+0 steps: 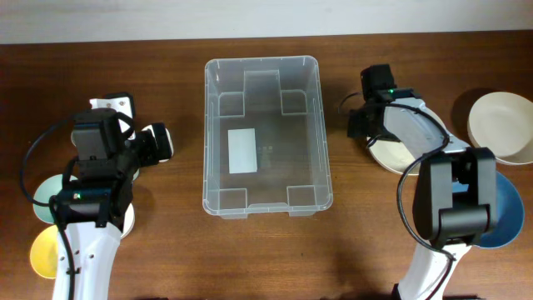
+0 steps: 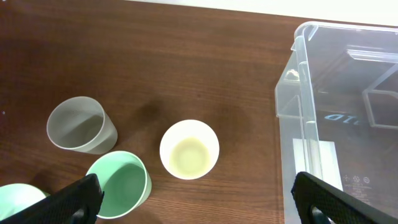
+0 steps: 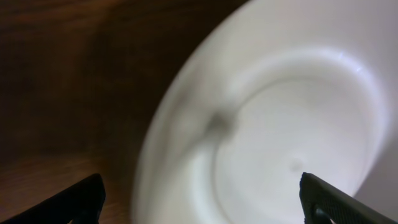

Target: Pack container

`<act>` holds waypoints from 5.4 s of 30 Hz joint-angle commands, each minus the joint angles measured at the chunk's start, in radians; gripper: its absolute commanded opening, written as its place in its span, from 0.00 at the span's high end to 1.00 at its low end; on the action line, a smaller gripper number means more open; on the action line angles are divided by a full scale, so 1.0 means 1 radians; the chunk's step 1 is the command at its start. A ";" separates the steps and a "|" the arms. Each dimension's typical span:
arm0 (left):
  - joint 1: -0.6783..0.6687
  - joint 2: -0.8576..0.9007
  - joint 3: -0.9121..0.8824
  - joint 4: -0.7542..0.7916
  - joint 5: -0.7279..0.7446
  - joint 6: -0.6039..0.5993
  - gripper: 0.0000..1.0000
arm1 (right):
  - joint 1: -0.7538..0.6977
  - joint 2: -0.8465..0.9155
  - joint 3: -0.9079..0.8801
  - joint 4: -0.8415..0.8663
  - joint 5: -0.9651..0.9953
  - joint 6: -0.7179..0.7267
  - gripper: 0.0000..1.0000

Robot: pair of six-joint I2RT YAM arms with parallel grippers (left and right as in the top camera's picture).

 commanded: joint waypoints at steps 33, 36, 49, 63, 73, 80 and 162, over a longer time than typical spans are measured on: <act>-0.005 0.005 0.021 0.004 -0.003 -0.011 0.01 | 0.004 0.092 0.019 0.068 0.080 0.005 0.92; -0.005 0.005 0.021 0.005 -0.003 -0.011 0.01 | 0.005 0.092 0.026 0.080 0.080 0.005 0.96; -0.005 0.005 0.021 0.023 -0.004 -0.010 0.01 | 0.038 -0.047 0.358 -0.111 -0.013 -0.174 0.96; -0.005 0.005 0.021 0.022 -0.004 -0.010 0.01 | 0.433 -0.149 0.601 -0.289 -0.407 -0.951 0.96; 0.246 0.003 0.158 -0.102 -0.078 -0.037 0.01 | 0.554 -0.034 0.542 -0.330 -0.400 -1.040 0.96; 0.437 0.009 0.203 -0.109 -0.012 -0.072 0.01 | 0.554 0.076 0.542 -0.329 -0.400 -1.041 0.96; 0.244 0.143 0.203 -0.109 0.162 0.242 0.01 | -0.547 0.411 0.636 -0.292 -0.027 -0.378 0.24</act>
